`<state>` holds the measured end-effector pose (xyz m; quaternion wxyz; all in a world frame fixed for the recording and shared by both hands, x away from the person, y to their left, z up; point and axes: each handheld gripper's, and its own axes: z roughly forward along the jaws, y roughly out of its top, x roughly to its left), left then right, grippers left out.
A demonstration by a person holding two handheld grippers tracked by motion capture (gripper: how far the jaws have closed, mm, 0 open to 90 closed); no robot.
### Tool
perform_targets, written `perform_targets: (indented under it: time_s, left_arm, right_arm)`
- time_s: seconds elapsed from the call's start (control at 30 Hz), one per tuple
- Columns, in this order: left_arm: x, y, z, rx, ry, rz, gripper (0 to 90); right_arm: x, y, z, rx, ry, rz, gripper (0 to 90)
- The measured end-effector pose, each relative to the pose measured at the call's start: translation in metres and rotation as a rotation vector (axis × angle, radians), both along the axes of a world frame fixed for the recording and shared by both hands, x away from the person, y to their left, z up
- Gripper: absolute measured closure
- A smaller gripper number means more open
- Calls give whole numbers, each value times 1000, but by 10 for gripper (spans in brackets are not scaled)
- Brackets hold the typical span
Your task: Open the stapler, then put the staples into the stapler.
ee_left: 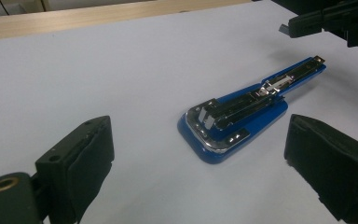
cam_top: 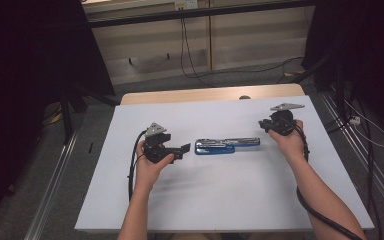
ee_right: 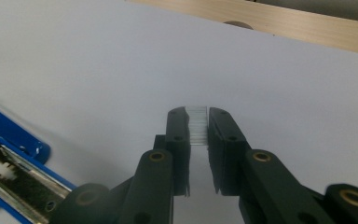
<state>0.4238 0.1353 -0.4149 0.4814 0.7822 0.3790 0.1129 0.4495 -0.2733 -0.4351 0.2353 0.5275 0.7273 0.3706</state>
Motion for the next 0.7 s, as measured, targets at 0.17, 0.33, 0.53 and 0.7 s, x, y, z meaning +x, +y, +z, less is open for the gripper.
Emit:
perform_targets:
  time_s: [0.17, 0.33, 0.53, 0.7]
  left_arm:
    - [0, 1, 0, 4, 1, 1, 84]
    - [-1, 3, 1, -4, 4, 6, 84]
    - [-1, 11, 3, -17, 1, 25, 80]
    - [-2, 14, 3, -17, 1, 28, 80]
  right_arm:
    - [-3, 4, 6, 4, -10, 26, 795]
    - [-6, 7, 11, 7, -17, 45, 795]
    - [-8, 14, 18, 17, -29, 82, 795]
    - [-8, 18, 21, 15, -33, 103, 795]
